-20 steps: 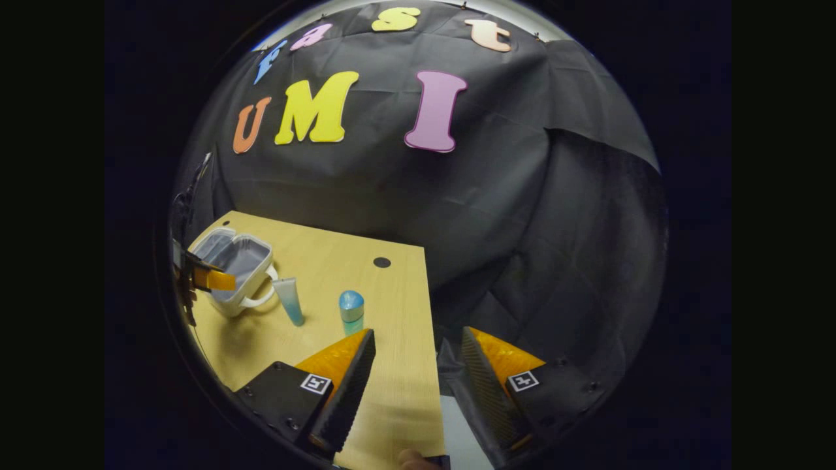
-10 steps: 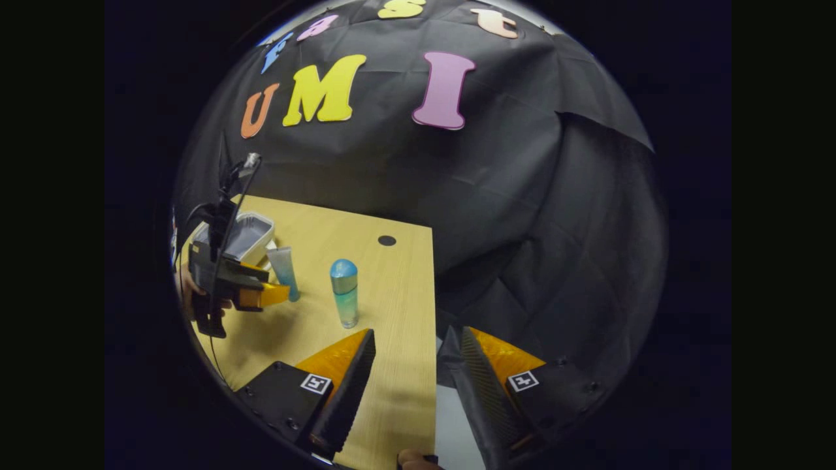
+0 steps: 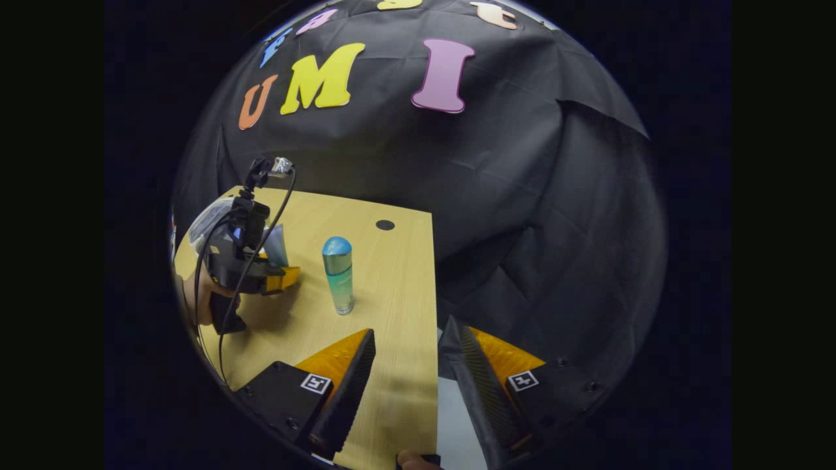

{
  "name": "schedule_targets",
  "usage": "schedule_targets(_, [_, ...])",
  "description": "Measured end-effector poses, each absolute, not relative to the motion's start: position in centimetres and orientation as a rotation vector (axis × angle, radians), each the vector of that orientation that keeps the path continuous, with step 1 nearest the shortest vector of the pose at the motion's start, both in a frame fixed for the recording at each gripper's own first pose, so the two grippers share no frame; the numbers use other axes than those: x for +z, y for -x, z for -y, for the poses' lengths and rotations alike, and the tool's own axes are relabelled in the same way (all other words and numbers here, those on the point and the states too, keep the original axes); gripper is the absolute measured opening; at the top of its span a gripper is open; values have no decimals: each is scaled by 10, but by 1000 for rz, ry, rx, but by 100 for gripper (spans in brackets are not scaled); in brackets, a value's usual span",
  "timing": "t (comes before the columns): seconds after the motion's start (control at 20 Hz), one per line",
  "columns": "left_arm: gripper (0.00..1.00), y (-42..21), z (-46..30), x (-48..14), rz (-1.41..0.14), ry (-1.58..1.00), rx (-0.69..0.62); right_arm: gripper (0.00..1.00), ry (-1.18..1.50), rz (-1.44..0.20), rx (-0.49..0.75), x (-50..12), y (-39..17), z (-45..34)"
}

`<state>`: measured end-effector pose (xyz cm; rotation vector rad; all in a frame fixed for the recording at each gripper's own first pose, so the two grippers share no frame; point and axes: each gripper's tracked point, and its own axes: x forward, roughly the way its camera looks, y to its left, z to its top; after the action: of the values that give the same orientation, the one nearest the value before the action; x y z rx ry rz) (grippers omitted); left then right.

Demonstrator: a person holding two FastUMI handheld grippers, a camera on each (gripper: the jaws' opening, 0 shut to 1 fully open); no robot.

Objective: First open the suitcase, pack the skin care products into it, and then close the suitcase.

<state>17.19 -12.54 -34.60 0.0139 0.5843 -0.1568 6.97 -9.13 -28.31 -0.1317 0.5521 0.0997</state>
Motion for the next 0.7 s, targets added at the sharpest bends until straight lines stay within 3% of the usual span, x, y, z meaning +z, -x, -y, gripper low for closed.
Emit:
schedule_targets(0.05, [53,-174,126,-345,-581,-18,-163,78,129,-547,104,-282,-68,92])
schedule_targets(0.1, [58,-172,128,-345,-587,-18,-168,78,123,-539,115,-279,-69,89])
schedule_targets(0.15, [44,-168,129,-344,-599,-18,-177,80,111,-530,132,-275,-68,83])
schedule_targets(0.55, [42,-121,125,-262,-497,-79,-213,79,15,-442,251,-241,-102,17])
schedule_targets(0.7, [42,-96,99,-225,-445,-88,-129,79,2,-433,268,-249,-126,-7])
